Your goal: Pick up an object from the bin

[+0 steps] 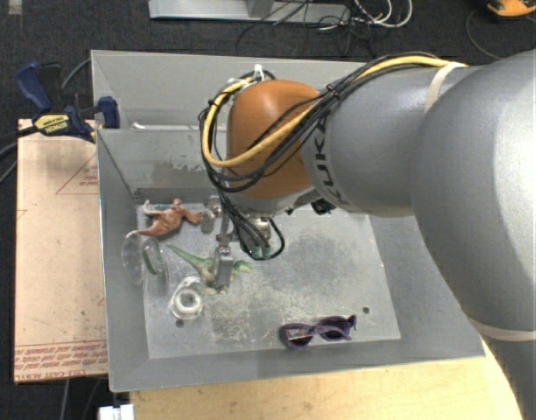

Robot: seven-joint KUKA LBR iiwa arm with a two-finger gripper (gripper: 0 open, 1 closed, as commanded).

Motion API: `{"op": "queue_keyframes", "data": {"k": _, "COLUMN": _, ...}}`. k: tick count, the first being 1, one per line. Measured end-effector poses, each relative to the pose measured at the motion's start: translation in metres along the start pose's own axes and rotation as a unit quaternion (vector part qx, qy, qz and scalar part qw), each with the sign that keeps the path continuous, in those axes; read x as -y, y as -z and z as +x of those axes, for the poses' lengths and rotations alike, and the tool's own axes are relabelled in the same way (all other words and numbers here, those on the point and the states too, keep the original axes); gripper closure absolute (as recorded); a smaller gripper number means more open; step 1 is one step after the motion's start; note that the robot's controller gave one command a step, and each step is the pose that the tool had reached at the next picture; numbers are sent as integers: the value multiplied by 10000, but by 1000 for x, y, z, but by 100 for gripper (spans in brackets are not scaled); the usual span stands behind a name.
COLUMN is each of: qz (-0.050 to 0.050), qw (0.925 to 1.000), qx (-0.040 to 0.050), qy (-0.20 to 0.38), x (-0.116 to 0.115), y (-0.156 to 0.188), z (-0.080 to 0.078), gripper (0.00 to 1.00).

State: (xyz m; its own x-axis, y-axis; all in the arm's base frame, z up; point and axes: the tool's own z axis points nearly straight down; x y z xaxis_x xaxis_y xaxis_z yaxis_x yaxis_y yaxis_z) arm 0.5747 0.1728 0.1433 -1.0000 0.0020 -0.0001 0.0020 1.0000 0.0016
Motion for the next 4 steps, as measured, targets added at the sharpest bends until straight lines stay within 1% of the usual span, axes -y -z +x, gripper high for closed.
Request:
{"op": "queue_keyframes", "data": {"k": 1, "qz": 0, "qw": 10000, "qx": 0, "qy": -1, "x": 0, "y": 0, "z": 0, "gripper": 0}}
{"op": "queue_keyframes", "data": {"k": 2, "qz": -7, "qw": 9891, "qx": 16, "qy": 1476, "x": 45, "y": -60, "z": 25, "gripper": 0}}
{"op": "queue_keyframes", "data": {"k": 3, "qz": -11, "qw": 9764, "qx": 10, "qy": 2161, "x": 2, "y": -72, "z": 15, "gripper": 100}}
{"op": "queue_keyframes", "data": {"k": 4, "qz": -12, "qw": 9764, "qx": 9, "qy": 2159, "x": 2, "y": -72, "z": 15, "gripper": 100}}
